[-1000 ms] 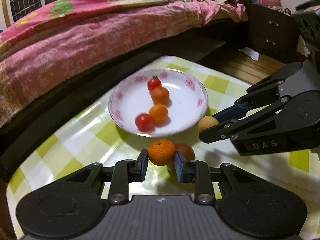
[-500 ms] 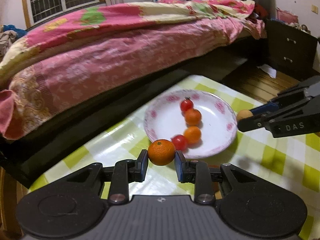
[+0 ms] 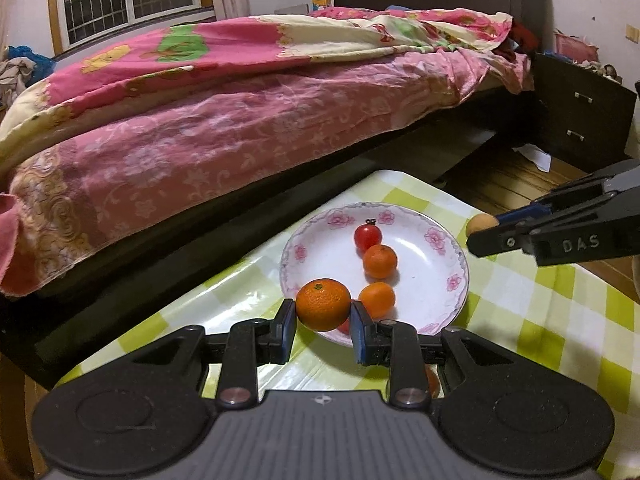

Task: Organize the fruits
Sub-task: 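Lift and carry the tangerine with the left gripper while the right gripper carries the longan over the plate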

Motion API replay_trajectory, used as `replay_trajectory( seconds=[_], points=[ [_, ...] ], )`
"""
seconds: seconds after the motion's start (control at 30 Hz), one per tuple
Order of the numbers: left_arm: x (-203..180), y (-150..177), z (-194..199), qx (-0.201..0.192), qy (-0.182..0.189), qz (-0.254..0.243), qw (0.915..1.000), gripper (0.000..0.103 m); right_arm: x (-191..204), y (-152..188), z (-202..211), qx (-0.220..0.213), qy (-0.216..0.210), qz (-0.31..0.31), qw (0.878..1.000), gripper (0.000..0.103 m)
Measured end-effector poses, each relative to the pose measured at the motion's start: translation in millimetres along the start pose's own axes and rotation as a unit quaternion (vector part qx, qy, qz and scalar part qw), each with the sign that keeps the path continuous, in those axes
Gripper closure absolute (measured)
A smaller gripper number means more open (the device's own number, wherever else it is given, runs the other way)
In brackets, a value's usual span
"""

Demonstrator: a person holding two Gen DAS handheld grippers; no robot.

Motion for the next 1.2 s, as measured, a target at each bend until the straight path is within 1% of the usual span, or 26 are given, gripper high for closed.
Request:
replay_trajectory(
  seconds=[0.1, 0.2, 0.47, 0.7, 0.93, 1.2],
  points=[
    [-5, -5, -6, -0.001, 0.003, -0.002, 1.0000, 0.067, -16, -4, 3, -0.004, 0.008, -0.022, 1.000, 0.081],
    [-10, -10, -7, -0.006, 0.010, -0.005, 0.9999, 0.067, -21, -5, 5, -0.004, 0.002, -0.032, 0.999, 0.081],
    [-16, -8, -18, 0.006, 0.015, -0.009, 0.9998, 0.067, 0, 4, -9, 0.013, -0.014, -0.010, 1.000, 0.081],
    [-18, -6, -32, 0.016, 0.015, -0.011, 0.9997, 0.067, 13, 2, -28, 0.014, -0.018, 0.002, 1.000, 0.081],
    [-17, -1, -52, 0.032, 0.014, -0.005, 0.9994, 0.067, 16, 6, -41, 0.027, -0.019, 0.008, 0.999, 0.081],
    [-33, 7, -59, 0.048, 0.034, -0.025, 0.9980, 0.067, 18, 11, -51, 0.040, -0.018, 0.019, 0.999, 0.081]
  ],
)
Point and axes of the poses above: each gripper's, at about its wrist camera, not at the fingertips, and z roughly against the way its jaws point, x to its left, y to its underside, the point moved 5 cm from there along -z, roughly the way its jaws point, and after that the axes turned 11 degrees about y, right-handed, at the moved point
